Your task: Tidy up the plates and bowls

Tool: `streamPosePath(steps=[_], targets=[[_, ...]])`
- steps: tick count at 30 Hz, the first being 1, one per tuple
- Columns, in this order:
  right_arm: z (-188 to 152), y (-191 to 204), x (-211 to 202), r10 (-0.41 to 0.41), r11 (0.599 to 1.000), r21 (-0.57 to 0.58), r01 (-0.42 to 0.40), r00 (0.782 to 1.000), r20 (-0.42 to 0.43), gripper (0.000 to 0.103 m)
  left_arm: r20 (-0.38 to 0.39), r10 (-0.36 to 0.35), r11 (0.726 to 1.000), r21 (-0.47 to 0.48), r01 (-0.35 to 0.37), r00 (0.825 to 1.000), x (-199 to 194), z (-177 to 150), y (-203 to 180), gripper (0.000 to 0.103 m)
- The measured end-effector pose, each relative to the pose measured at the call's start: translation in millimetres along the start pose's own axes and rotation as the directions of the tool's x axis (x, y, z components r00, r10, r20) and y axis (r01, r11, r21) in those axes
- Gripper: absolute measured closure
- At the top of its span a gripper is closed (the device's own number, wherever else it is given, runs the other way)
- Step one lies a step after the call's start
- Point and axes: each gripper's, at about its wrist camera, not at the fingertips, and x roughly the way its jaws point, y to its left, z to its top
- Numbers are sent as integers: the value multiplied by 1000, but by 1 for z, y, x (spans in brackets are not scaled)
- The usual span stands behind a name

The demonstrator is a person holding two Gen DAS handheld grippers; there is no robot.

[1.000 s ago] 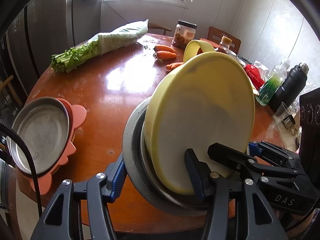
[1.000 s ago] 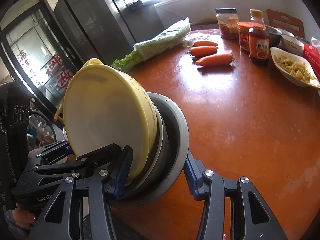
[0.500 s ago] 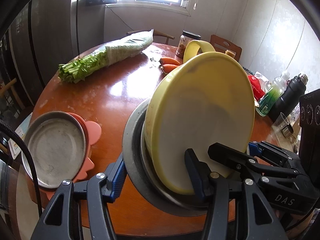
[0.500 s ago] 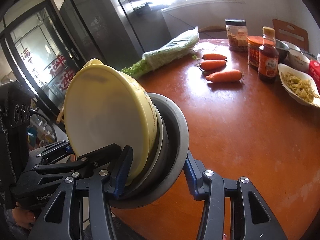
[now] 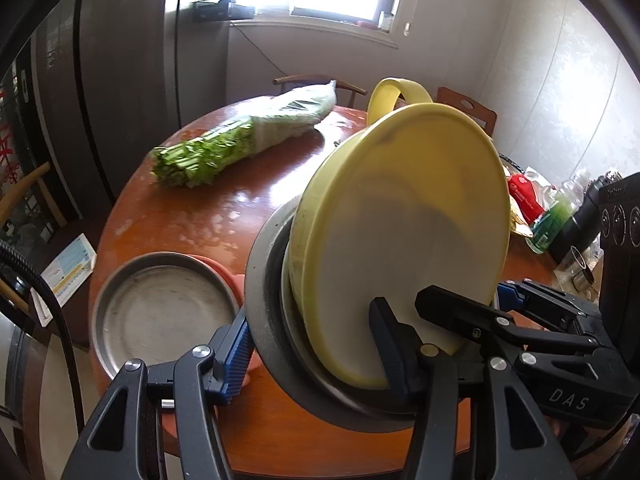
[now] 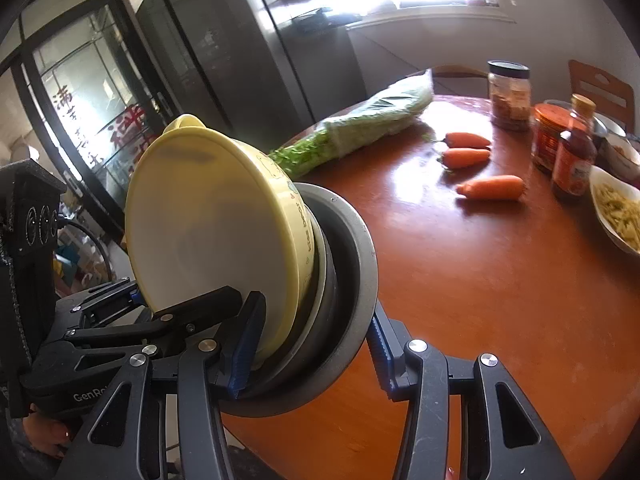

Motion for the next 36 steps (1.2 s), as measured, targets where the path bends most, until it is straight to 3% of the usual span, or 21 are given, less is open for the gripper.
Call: streamPosePath(steps=[18,36], targets=[[29,69,47,96,992,-78,-97,995,-23,52,42,82,994,-78,-79,996,-34,2,76,47],[23,94,99,122,988,-81,-130,987,-100,52,-15,102,985,-136,-103,995,-12,-13,123,47]])
